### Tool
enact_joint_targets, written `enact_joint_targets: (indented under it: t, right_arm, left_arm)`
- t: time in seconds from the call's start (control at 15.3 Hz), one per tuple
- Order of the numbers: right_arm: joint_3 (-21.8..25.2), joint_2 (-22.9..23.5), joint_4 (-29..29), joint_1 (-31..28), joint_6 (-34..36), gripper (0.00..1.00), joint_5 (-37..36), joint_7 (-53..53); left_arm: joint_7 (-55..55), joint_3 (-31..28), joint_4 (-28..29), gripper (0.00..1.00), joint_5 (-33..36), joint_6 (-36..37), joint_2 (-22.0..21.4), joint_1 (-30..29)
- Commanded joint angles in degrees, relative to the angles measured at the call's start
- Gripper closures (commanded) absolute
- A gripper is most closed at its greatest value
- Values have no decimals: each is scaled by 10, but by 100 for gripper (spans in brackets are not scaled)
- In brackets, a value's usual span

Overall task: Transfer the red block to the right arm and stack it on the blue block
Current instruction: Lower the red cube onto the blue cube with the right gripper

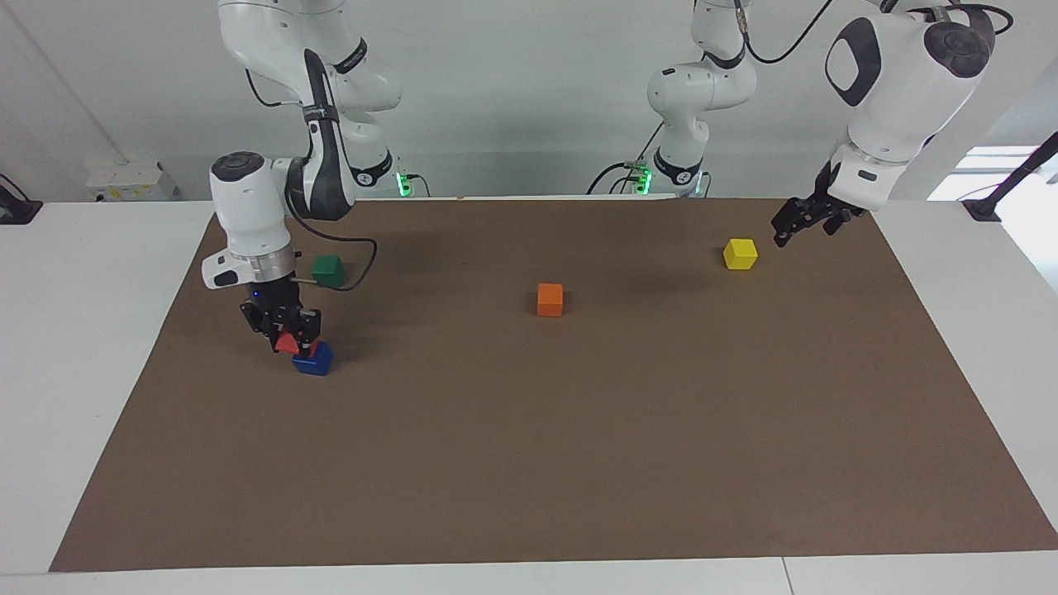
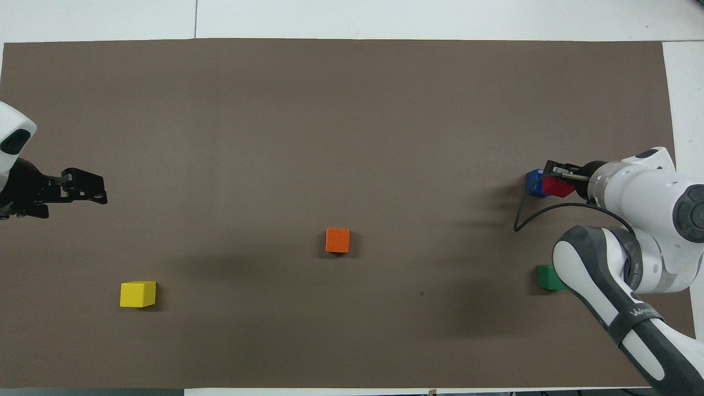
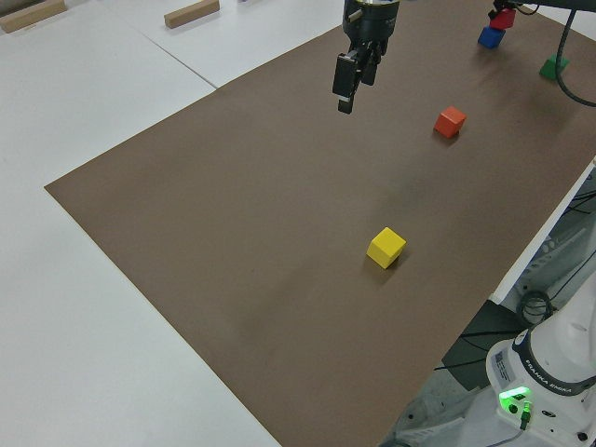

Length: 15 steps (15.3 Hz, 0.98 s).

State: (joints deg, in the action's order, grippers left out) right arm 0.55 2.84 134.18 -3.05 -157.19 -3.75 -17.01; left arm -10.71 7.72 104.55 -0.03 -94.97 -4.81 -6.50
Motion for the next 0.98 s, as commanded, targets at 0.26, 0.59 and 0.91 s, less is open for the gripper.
enact_joint_targets:
  t: [0.26,0.59,0.91]
  right_arm:
    - [-4,12,-21,-17,15,100,-42,-18]
    - [-5,12,-22,-9,15,100,-43,-23]
    - [-6,18,-31,-6,14,100,-44,-23]
  left_arm:
    - [10,-6,9,0,-9,0,-13,3]
    - [10,-6,14,0,-9,27,-18,3]
    - [20,-5,-16,0,-7,12,-12,9]
